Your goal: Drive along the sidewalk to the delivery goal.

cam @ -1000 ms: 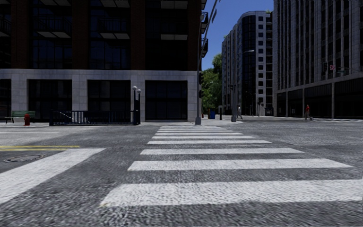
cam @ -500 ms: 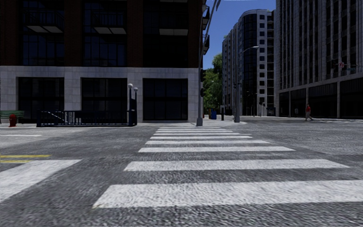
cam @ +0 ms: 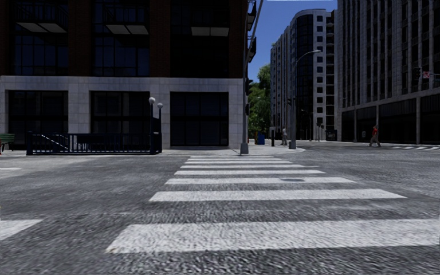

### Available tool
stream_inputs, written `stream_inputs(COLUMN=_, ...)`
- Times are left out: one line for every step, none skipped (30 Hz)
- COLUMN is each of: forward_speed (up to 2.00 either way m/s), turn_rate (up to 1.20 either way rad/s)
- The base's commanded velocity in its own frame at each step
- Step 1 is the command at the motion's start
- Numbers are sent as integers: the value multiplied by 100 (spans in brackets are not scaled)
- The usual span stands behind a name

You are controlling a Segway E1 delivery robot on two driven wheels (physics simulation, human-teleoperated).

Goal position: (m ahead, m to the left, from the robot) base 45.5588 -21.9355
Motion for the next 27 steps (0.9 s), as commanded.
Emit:
stream_inputs(forward_speed=200, turn_rate=0)
stream_inputs(forward_speed=200, turn_rate=0)
stream_inputs(forward_speed=200, turn_rate=0)
stream_inputs(forward_speed=200, turn_rate=0)
stream_inputs(forward_speed=200, turn_rate=0)
stream_inputs(forward_speed=200, turn_rate=0)
stream_inputs(forward_speed=200, turn_rate=0)
stream_inputs(forward_speed=200, turn_rate=0)
stream_inputs(forward_speed=200, turn_rate=0)
stream_inputs(forward_speed=200, turn_rate=0)
stream_inputs(forward_speed=200, turn_rate=0)
stream_inputs(forward_speed=200, turn_rate=0)
stream_inputs(forward_speed=200, turn_rate=0)
stream_inputs(forward_speed=200, turn_rate=0)
stream_inputs(forward_speed=200, turn_rate=0)
stream_inputs(forward_speed=200, turn_rate=0)
stream_inputs(forward_speed=200, turn_rate=0)
stream_inputs(forward_speed=200, turn_rate=0)
stream_inputs(forward_speed=200, turn_rate=0)
stream_inputs(forward_speed=200, turn_rate=0)
stream_inputs(forward_speed=200, turn_rate=0)
stream_inputs(forward_speed=200, turn_rate=0)
stream_inputs(forward_speed=200, turn_rate=0)
stream_inputs(forward_speed=200, turn_rate=0)
stream_inputs(forward_speed=200, turn_rate=0)
stream_inputs(forward_speed=200, turn_rate=0)
stream_inputs(forward_speed=200, turn_rate=0)
